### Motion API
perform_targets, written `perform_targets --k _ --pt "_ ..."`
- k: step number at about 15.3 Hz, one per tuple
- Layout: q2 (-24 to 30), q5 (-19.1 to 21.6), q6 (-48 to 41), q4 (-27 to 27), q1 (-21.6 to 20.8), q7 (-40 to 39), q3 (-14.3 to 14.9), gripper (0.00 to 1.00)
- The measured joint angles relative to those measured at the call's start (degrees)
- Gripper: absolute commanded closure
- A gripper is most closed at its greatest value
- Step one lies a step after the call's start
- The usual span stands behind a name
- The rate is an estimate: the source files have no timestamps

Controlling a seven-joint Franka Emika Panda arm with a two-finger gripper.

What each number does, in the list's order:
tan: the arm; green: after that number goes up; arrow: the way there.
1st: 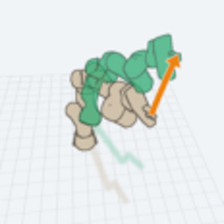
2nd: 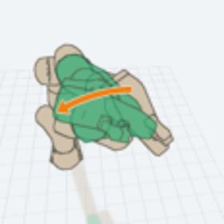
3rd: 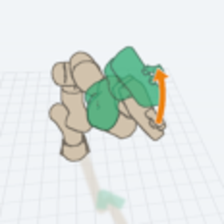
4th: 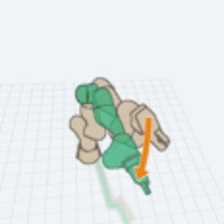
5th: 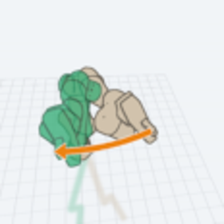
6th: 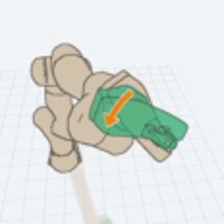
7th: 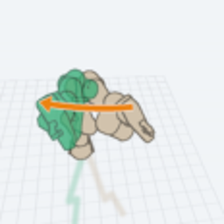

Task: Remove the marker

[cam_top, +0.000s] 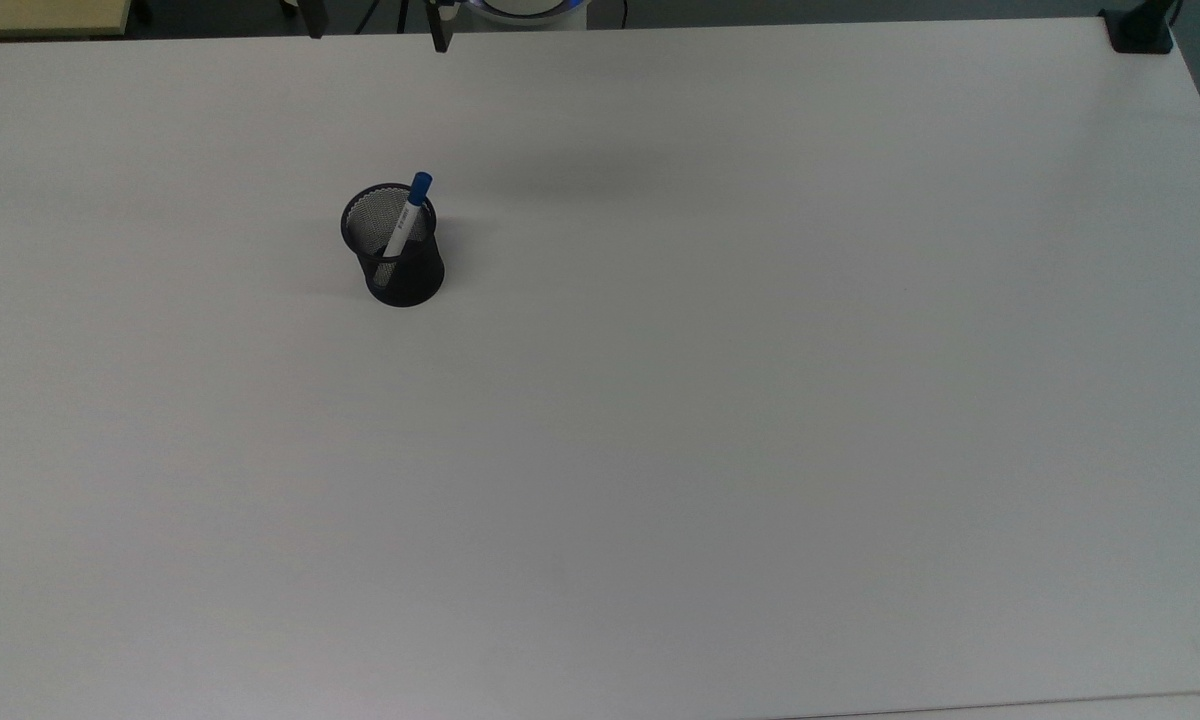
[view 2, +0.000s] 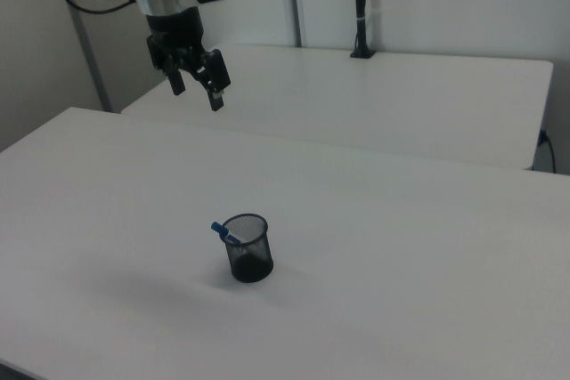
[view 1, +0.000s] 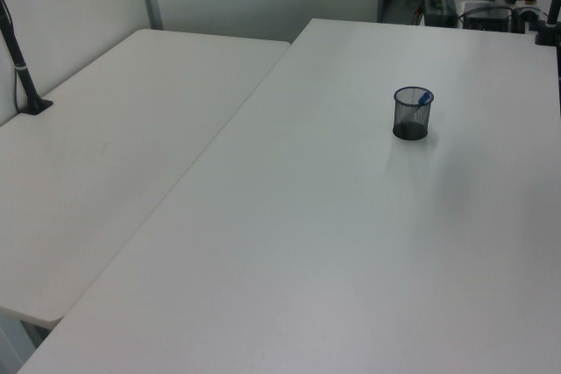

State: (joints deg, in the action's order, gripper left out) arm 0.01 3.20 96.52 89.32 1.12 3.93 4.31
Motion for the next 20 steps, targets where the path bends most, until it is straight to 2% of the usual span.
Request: perform_targets --k 15,17,20 --pt "0.0 0.0 -0.2 0.0 0.0 -0.2 0.0 0.0" --pt "0.0 0.0 -1.3 0.0 0.0 -2.6 0.0 0.0" --pt "0.0 -1.2 -5.6 0.0 0.0 -11.3 0.0 0.0"
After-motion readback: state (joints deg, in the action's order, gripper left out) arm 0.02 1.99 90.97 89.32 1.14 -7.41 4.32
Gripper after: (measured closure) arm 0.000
